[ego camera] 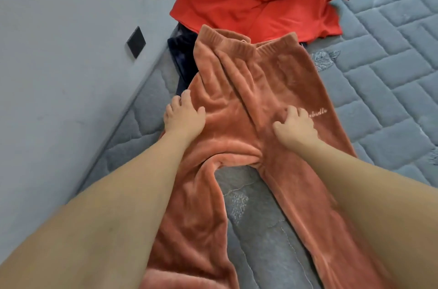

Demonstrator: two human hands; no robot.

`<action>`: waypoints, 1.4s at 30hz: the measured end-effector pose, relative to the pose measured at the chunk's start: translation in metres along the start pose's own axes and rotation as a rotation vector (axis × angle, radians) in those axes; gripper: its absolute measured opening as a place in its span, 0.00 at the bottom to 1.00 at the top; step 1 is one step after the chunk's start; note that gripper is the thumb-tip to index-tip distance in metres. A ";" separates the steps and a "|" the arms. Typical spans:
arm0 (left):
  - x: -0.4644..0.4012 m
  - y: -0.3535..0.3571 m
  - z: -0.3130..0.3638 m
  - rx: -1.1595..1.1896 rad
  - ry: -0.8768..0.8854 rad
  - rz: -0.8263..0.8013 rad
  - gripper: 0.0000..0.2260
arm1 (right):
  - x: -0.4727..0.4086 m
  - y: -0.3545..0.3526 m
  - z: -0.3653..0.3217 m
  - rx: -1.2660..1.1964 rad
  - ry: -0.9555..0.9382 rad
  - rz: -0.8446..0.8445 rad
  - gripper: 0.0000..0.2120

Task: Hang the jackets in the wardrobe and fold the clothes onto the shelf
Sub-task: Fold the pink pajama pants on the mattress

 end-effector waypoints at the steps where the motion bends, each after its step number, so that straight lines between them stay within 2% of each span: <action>1: -0.017 0.000 0.008 0.047 -0.027 0.008 0.30 | -0.015 -0.005 0.002 -0.003 -0.001 0.044 0.29; 6: -0.093 0.000 0.037 0.138 0.011 0.101 0.35 | -0.102 -0.037 -0.006 -0.182 0.000 0.225 0.40; 8: -0.112 0.002 0.040 0.175 -0.109 0.137 0.37 | -0.133 -0.049 -0.007 -0.252 0.071 0.261 0.44; 10: -0.120 0.004 0.039 0.182 -0.255 0.170 0.33 | -0.153 -0.051 -0.006 -0.295 0.152 0.244 0.45; 13: -0.118 0.005 0.046 0.040 -0.225 0.198 0.19 | -0.158 -0.033 -0.013 -0.445 0.103 0.141 0.30; 15: -0.115 -0.005 0.053 -0.013 -0.135 0.296 0.13 | -0.155 -0.033 -0.013 -0.377 0.055 0.192 0.23; 17: -0.110 -0.029 0.055 0.151 -0.061 0.497 0.10 | -0.156 -0.053 -0.009 -0.333 0.049 0.297 0.20; 19: -0.104 -0.056 0.056 0.487 0.002 0.683 0.07 | -0.164 -0.086 -0.003 -0.354 0.069 0.450 0.19; 20: -0.103 -0.064 0.058 0.580 0.037 0.731 0.04 | -0.169 -0.102 0.000 -0.348 0.103 0.526 0.18; 21: -0.102 -0.069 0.064 0.566 0.085 0.763 0.04 | -0.174 -0.115 -0.001 -0.329 0.152 0.592 0.18; 23: -0.106 -0.061 0.076 0.422 0.145 0.737 0.08 | -0.174 -0.122 -0.010 -0.251 0.270 0.673 0.23; 24: -0.112 -0.047 0.076 0.315 0.107 0.685 0.13 | -0.168 -0.115 -0.018 -0.202 0.286 0.677 0.27; 25: -0.117 -0.028 0.071 0.191 0.014 0.576 0.19 | -0.159 -0.102 -0.028 -0.148 0.219 0.687 0.32; 27: -0.119 0.015 0.052 -0.044 -0.163 0.299 0.30 | -0.136 -0.062 -0.051 -0.023 -0.131 0.679 0.38; 28: -0.116 0.032 0.043 -0.143 -0.162 0.237 0.32 | -0.125 -0.036 -0.059 0.056 -0.309 0.614 0.38; 29: -0.113 0.045 0.036 -0.219 -0.113 0.240 0.33 | -0.120 -0.009 -0.062 0.137 -0.435 0.517 0.36; 31: -0.112 0.058 0.031 -0.280 -0.021 0.316 0.33 | -0.121 0.032 -0.056 0.220 -0.496 0.361 0.31; 35: -0.116 0.062 0.024 -0.290 -0.008 0.491 0.31 | -0.134 0.052 -0.049 0.199 -0.471 0.385 0.30; 42: -0.115 0.064 0.028 -0.299 -0.008 0.483 0.31 | -0.137 0.055 -0.047 0.181 -0.493 0.405 0.31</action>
Point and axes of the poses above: each hand's wrist, its own x-axis away from the middle knuckle, its own y-axis out of the palm, z = x × y, the point moved 4 cm from there along -x, towards the middle knuckle, and after that the axes turned 2 degrees about z, right-handed, at the moved point
